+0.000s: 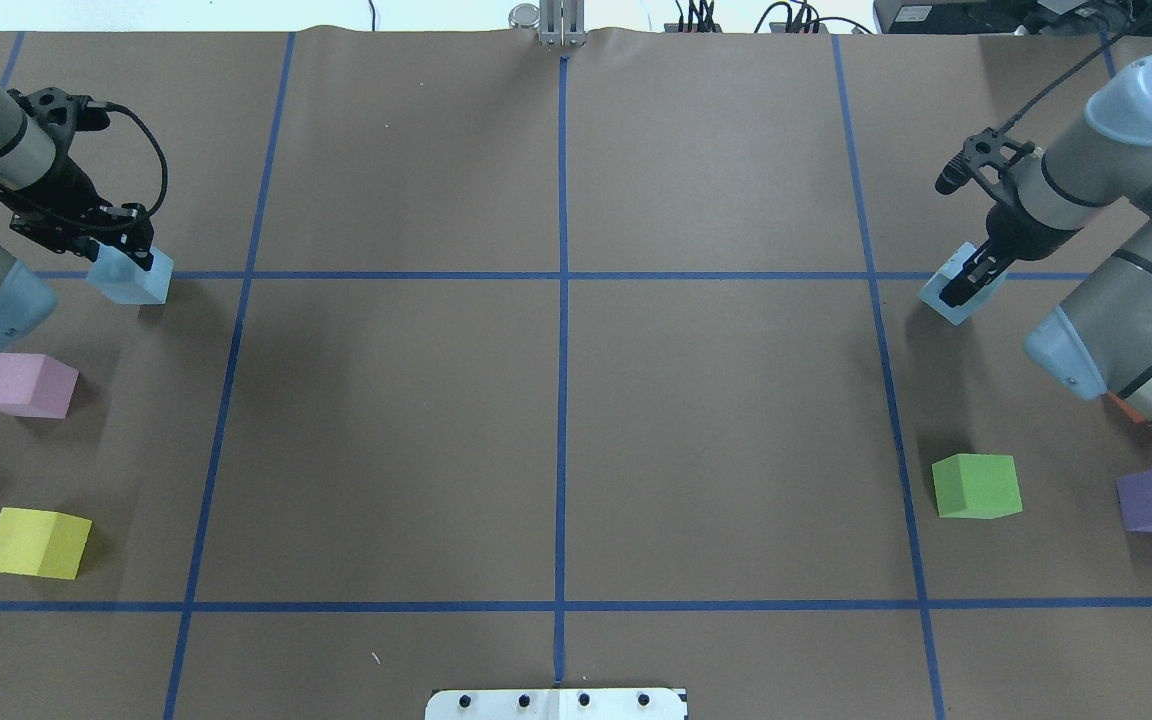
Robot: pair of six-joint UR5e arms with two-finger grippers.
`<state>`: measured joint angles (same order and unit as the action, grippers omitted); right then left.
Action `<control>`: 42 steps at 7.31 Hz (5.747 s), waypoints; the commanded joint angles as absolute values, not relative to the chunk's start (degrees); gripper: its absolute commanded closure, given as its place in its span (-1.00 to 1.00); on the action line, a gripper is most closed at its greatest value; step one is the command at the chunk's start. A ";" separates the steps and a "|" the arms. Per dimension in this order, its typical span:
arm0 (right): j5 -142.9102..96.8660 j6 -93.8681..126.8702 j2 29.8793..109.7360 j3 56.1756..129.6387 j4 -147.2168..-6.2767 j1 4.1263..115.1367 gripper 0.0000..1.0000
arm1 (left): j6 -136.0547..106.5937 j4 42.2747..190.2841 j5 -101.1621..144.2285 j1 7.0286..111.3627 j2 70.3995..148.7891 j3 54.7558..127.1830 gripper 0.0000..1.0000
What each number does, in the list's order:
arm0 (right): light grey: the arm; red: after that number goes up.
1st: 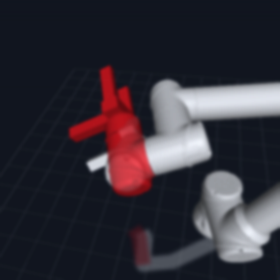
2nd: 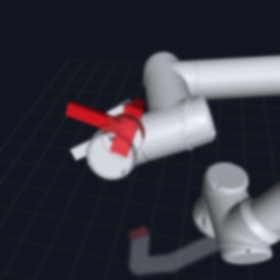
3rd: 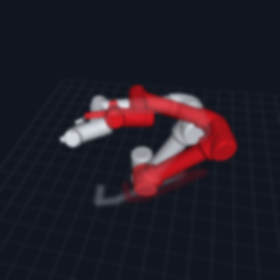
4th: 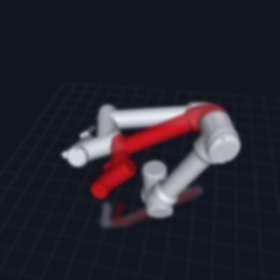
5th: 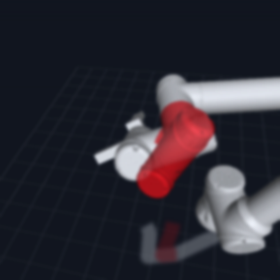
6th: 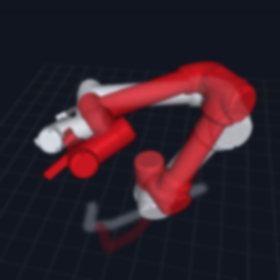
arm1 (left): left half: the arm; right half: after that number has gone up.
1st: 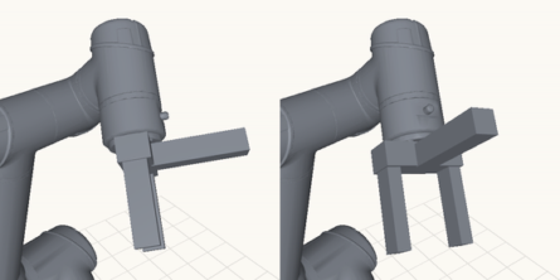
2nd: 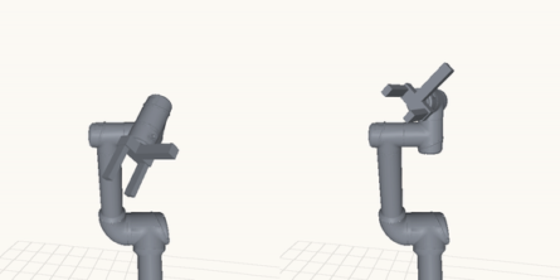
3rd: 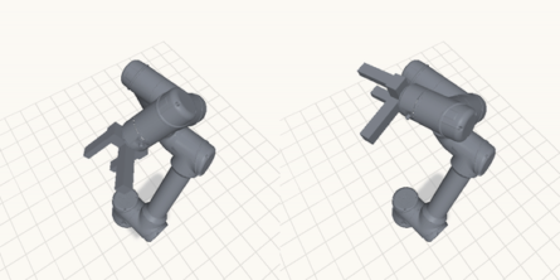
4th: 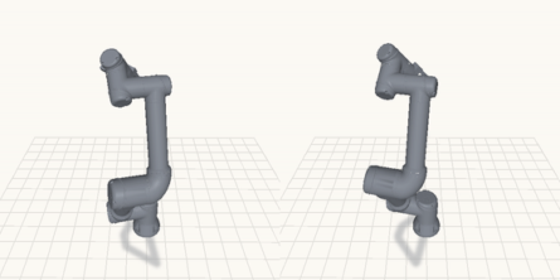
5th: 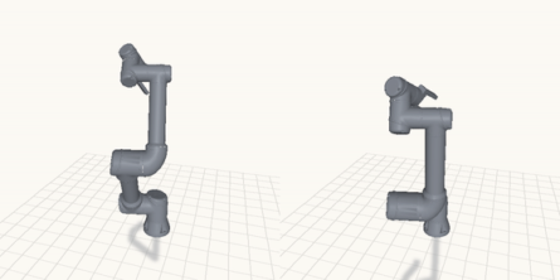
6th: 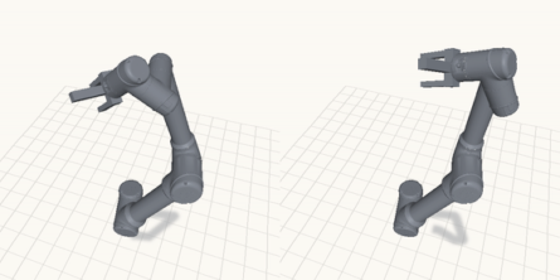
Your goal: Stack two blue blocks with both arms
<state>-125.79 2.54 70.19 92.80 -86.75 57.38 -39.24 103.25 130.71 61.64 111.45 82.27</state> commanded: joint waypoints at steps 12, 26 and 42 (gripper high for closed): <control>-108.11 75.46 40.17 81.50 -87.14 29.72 0.11 | -75.93 91.05 128.59 50.02 135.26 83.32 0.10; -116.37 60.22 55.28 95.71 -82.53 40.51 -1.00 | -72.99 91.85 122.18 40.89 140.35 83.23 0.12; -116.37 55.99 57.04 95.01 -82.44 42.80 -1.00 | -74.62 91.93 119.27 34.89 141.67 83.07 -0.22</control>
